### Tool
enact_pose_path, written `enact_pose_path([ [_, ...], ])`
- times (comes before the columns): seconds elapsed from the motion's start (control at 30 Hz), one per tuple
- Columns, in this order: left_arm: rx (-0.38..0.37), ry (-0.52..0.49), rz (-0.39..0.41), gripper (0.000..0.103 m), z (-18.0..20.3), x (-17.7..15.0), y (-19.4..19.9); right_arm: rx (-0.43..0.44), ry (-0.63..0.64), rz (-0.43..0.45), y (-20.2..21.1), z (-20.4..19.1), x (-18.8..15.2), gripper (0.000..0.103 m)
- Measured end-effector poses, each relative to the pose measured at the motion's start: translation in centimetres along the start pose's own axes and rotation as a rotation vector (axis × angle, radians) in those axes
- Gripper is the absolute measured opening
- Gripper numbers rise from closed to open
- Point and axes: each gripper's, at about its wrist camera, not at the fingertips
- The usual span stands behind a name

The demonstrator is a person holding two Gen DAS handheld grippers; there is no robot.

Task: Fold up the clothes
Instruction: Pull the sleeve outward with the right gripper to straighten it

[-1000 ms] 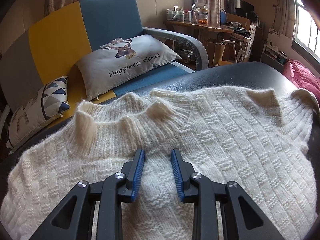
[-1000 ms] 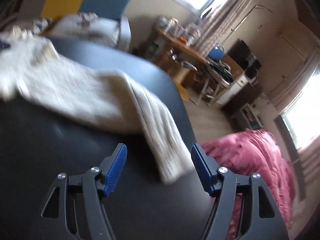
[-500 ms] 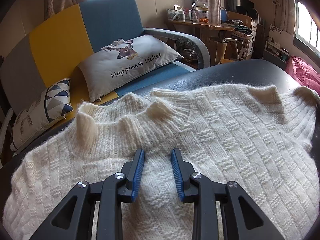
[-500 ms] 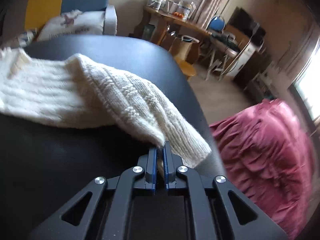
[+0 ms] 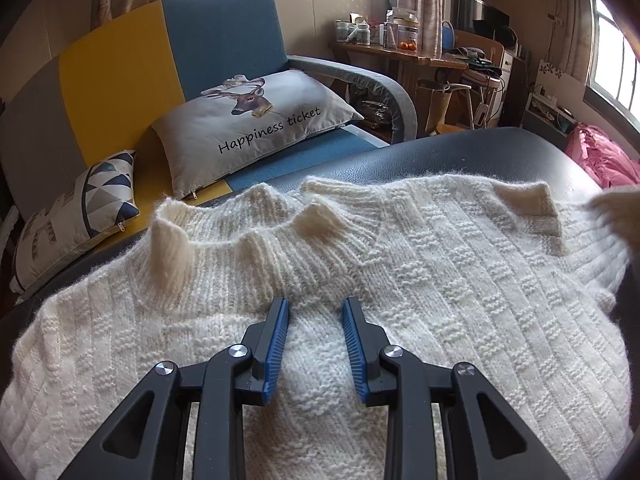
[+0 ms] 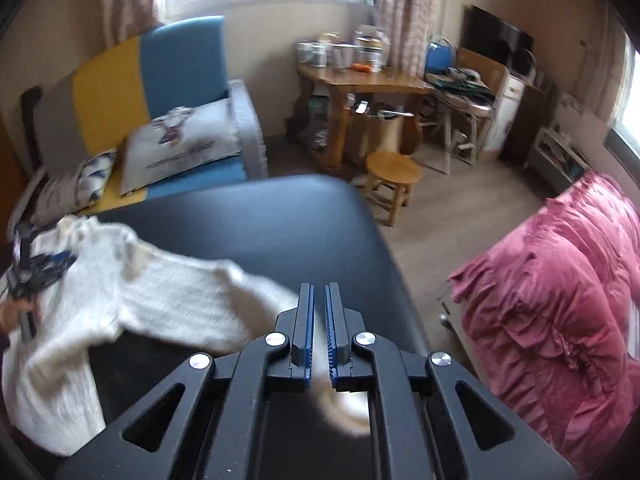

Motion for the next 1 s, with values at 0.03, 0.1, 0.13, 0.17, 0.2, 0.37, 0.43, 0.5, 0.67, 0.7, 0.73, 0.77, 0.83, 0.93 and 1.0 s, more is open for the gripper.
enact_pose_path([
  [0.03, 0.0, 0.001, 0.0, 0.028, 0.0, 0.0, 0.0, -0.011, -0.024, -0.01, -0.4, 0.6, 0.9, 0.006],
  [0.1, 0.0, 0.001, -0.001, 0.028, 0.1, 0.0, 0.0, -0.051, -0.055, -0.024, -1.6, 1.7, 2.3, 0.006],
  [0.13, 0.002, 0.0, -0.001, 0.028, 0.2, 0.1, 0.0, -0.086, -0.062, -0.031, -2.7, 2.0, 2.4, 0.006],
  [0.17, 0.004, -0.003, -0.002, 0.028, 0.2, 0.1, -0.1, -0.103, -0.088, -0.051, -4.0, 2.5, 2.4, 0.006],
  [0.2, 0.006, -0.003, -0.001, 0.028, 0.3, 0.0, -0.1, -0.091, -0.094, -0.056, -4.6, 2.4, 2.0, 0.006],
  [0.37, 0.004, 0.001, 0.0, 0.028, 0.3, 0.0, -0.1, 0.165, 0.018, -0.066, -3.4, -3.1, -2.8, 0.006],
  [0.43, 0.002, 0.002, -0.001, 0.028, 0.3, 0.1, -0.1, 0.271, 0.068, -0.099, -3.5, -5.9, -5.1, 0.006],
  [0.5, 0.004, 0.002, -0.002, 0.028, 0.4, 0.2, -0.1, 0.319, 0.084, -0.14, -5.5, -8.2, -6.6, 0.006],
  [0.67, 0.011, 0.001, -0.001, 0.028, 0.7, 0.1, 0.0, 0.205, 0.074, -0.166, -10.3, -9.6, -6.8, 0.006],
  [0.7, 0.011, 0.001, -0.001, 0.028, 0.8, 0.1, 0.0, 0.162, 0.067, -0.154, -10.5, -9.0, -6.3, 0.006],
  [0.73, 0.011, 0.001, -0.001, 0.028, 0.8, 0.1, 0.0, 0.119, 0.061, -0.142, -10.6, -8.4, -5.8, 0.006],
  [0.77, 0.01, 0.002, 0.0, 0.028, 0.8, 0.0, -0.1, 0.076, 0.054, -0.131, -10.8, -7.8, -5.4, 0.006],
  [0.83, 0.009, 0.005, 0.001, 0.028, 0.7, 0.0, -0.1, -0.009, 0.04, -0.107, -11.1, -6.5, -4.4, 0.006],
  [0.93, 0.014, 0.0, 0.0, 0.028, 0.7, -0.1, -0.1, -0.137, 0.02, -0.072, -11.6, -4.7, -3.0, 0.006],
  [1.0, 0.016, -0.002, -0.001, 0.028, 0.7, -0.1, -0.1, -0.2, 0.01, -0.051, -11.7, -3.7, -2.2, 0.006],
])
Point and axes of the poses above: each gripper's, at about its wrist camera, not at the fingertips, and y roughly against the way its jaws point, z to its right, x to its top, and after that the axes turned 12 degrees about -y, right-handed
